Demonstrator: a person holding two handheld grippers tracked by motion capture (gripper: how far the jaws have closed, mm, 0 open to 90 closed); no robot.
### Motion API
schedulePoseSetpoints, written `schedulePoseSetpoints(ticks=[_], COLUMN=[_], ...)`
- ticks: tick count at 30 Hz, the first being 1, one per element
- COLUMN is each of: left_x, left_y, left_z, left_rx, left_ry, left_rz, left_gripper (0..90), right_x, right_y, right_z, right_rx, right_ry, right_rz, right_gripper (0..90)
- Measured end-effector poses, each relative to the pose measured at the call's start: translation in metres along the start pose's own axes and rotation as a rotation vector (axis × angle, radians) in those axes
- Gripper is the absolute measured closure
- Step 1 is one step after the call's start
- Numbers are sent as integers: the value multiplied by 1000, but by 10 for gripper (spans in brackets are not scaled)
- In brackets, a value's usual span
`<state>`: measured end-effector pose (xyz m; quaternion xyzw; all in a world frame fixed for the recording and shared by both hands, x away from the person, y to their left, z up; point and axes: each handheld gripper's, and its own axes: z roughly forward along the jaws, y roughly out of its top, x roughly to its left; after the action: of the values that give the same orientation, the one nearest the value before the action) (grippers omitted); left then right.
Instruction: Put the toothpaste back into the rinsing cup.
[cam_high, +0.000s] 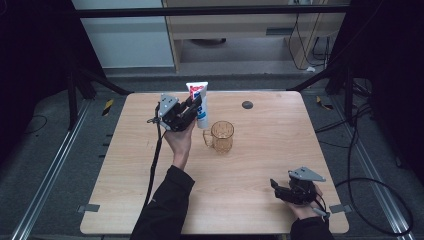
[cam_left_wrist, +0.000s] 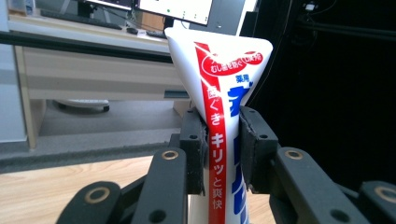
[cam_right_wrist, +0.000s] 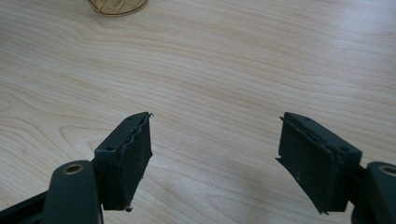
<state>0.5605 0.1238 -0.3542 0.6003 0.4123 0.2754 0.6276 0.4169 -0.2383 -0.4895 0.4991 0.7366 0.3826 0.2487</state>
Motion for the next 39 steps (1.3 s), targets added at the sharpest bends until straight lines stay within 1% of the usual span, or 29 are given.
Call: schedulePoseSetpoints(ticks=[2,3,4,5,6,7,9,10,12,14,19,20,21,22,24,25,27,30,33,35,36,37,39], left_x=[-2,-5,-5,-9,-9,-12,-14,-16,-17,-20,-24,-28,-28,-31,-33,-33,-35,-35,-34,-34,-34,-34,-34], left_y=[1,2,2,2,2,2,1,1,1,0,-4,-6,-6,-8,-10,-10,-14,-19,-24,-29,-29,-33,-35], left_z=[1,4,4,7,7,9,10,13,14,18,25,30,30,33,36,36,40,43,45,47,47,47,48], left_rx=[-3,-1,-1,0,0,-3,-8,-6,-4,5,10,25,25,34,42,42,59,67,78,89,89,95,97], left_ry=[-4,-11,-11,-19,-19,-24,-26,-37,-40,-41,-52,-57,-57,-63,-66,-66,-67,-59,-61,-57,-57,-51,-50], left_rz=[3,7,7,9,9,10,10,-1,0,10,5,8,8,14,17,17,22,32,19,24,24,28,27], left_gripper=[721,721,721,721,721,721,721,721,721,721,722,722,721,721,721,721,721,721,721,721,721,721,720], right_x=[0,-1,-1,0,0,-1,-1,0,0,0,-1,0,0,0,0,0,-1,-1,0,0,0,-1,-1], right_y=[0,0,0,0,0,0,0,0,0,0,0,0,0,0,0,0,0,0,0,0,0,0,0], right_z=[0,0,0,0,0,1,1,0,-1,0,1,1,1,1,0,0,0,0,-1,-1,-1,-1,-1], right_rx=[-2,-2,-2,0,0,-2,-2,-5,-7,-5,-5,-2,-2,-4,-8,-8,-7,-6,-11,-7,-7,-5,-7], right_ry=[0,-2,-2,-1,-1,-2,-2,-1,2,5,3,9,9,5,6,6,7,7,6,11,11,9,9], right_rz=[1,-4,-4,-2,-2,-6,-5,-5,1,1,-6,-1,-1,-6,-4,-4,2,-1,-7,0,0,-2,-1], right_gripper=[254,254,254,254,254,253,254,254,254,254,254,254,254,254,254,254,254,254,254,254,254,255,255])
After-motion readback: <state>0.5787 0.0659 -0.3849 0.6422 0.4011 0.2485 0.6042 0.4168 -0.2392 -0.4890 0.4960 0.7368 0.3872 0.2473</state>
